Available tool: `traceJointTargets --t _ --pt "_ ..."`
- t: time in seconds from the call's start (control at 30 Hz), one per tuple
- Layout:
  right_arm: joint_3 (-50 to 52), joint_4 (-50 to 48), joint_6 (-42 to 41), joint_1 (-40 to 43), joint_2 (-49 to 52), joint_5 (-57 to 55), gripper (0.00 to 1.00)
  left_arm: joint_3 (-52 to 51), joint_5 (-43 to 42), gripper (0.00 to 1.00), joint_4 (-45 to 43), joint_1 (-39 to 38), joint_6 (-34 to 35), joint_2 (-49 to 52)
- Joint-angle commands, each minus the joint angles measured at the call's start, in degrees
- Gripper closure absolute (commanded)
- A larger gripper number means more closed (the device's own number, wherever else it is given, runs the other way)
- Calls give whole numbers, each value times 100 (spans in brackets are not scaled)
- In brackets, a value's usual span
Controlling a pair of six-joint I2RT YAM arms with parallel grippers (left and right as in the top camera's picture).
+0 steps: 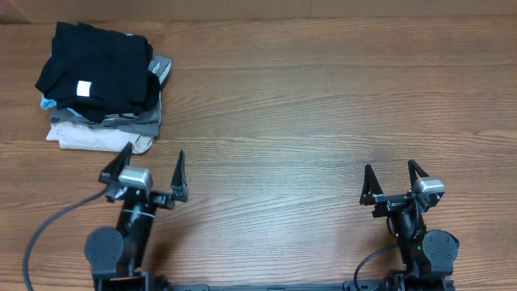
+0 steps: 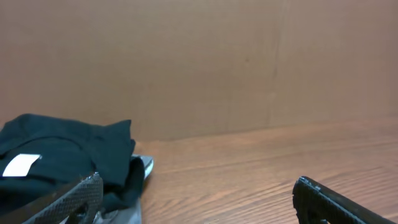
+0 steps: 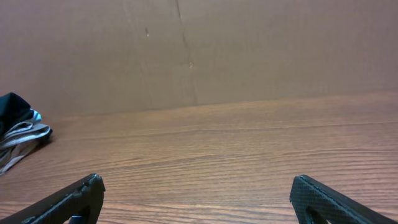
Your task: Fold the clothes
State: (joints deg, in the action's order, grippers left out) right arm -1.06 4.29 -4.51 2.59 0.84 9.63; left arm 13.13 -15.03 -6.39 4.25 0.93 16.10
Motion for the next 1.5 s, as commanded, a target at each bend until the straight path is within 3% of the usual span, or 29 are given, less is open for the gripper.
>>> traceJointTargets --t 0.0,0.17,0.33,0.63,1.47 --pt "61 -31 -13 11 -68 -55 0 -560 330 0 -278 33 -90 -570" --pt "61 -31 -13 11 -68 -57 0 -1274 409 0 -713 33 -87 -1222" --pt "61 -31 -13 11 -68 -55 0 -1285 522 0 -501 33 -94 -1287" --pt "61 -31 -13 11 -68 -57 0 -1287 680 0 1010 33 -96 -1598" --pt "61 -31 -13 11 -68 -55 0 -1285 688 0 1003 33 -94 -1585"
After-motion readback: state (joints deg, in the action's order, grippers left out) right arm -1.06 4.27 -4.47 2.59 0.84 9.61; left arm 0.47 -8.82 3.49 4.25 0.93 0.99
